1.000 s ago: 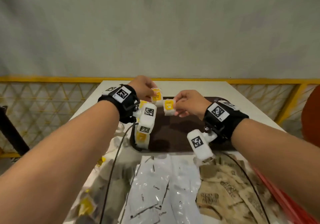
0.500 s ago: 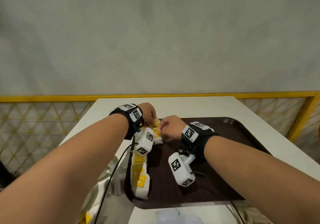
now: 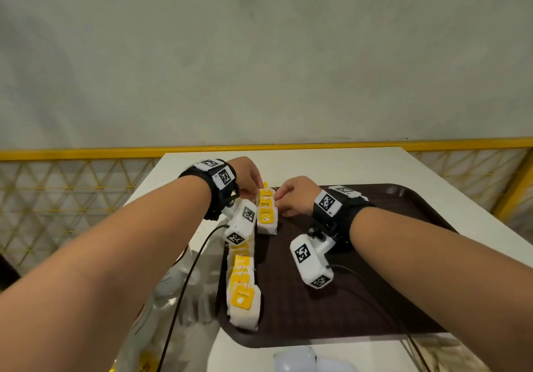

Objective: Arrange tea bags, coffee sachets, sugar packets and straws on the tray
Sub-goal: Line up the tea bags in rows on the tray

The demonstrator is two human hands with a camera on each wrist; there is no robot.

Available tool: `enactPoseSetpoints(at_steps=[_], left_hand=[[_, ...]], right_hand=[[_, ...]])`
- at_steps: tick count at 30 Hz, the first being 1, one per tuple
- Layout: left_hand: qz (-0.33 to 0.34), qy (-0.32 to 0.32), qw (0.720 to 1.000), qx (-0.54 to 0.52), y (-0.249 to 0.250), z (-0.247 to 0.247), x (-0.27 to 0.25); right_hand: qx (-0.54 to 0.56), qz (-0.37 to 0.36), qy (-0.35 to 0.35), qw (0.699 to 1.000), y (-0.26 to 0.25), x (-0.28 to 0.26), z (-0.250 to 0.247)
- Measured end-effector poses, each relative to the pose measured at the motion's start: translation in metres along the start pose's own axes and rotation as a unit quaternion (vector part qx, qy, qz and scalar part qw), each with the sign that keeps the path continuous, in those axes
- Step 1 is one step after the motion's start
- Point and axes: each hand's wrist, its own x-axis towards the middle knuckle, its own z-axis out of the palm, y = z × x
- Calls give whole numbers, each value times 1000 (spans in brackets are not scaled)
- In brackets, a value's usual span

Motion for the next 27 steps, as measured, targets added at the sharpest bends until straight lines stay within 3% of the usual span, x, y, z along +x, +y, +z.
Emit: enactPoseSetpoints(at_steps=[10,18,27], left_hand=[[14,-20,999,35,-6,-3,10],[21,-28,998,42,-8,-5,17],[15,-79,992,99,-2,-8,14]], right_hand=[[30,-10,46,998,3,18,15],[8,-13,7,1000,3,19,5],[13,-9,13,1000,4,20,6]])
